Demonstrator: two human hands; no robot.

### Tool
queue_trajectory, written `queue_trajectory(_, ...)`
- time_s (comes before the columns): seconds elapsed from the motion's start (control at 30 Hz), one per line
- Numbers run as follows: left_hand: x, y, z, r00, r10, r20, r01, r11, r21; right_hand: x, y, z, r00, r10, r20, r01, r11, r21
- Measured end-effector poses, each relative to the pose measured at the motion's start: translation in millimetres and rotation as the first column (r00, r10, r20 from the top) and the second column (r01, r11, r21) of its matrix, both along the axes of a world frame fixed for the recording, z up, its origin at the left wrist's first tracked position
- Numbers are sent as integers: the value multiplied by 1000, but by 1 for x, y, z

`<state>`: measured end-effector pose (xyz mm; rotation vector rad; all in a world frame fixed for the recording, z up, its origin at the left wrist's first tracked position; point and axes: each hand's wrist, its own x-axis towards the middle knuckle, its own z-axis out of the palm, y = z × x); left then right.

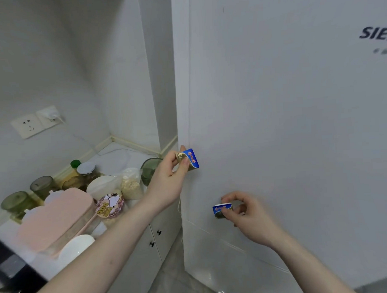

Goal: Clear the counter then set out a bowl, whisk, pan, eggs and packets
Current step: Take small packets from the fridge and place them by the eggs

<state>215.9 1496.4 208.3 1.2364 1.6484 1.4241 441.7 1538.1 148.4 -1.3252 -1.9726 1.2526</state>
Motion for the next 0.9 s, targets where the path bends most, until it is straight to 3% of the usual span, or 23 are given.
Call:
queue_trajectory(0.23,9,3,10,999,51,-4,-51,999,-13,-1,4,-1,997,65,31,-64,997,-33)
queue_trajectory(0.5,2,-46,12,984,-4,-181,-7,998,-60,-21,-23,2,986,166,-7,-167,985,-51)
queue_trajectory(0.67,-36,-172,-11,944,212,-251,-256,954,-158,-66,-72,-1,944,326,46,-323,944,-60)
queue_trajectory(0.8,-64,-312,-41,884,438,-162,-467,831,-301,-122,-148,-3,851,522,67,-519,853,-49)
queue_trajectory(0.9,-62,-409,-52,809,569,-147,-583,745,-325,-159,-211,-5,760,646,65,-641,763,-82)
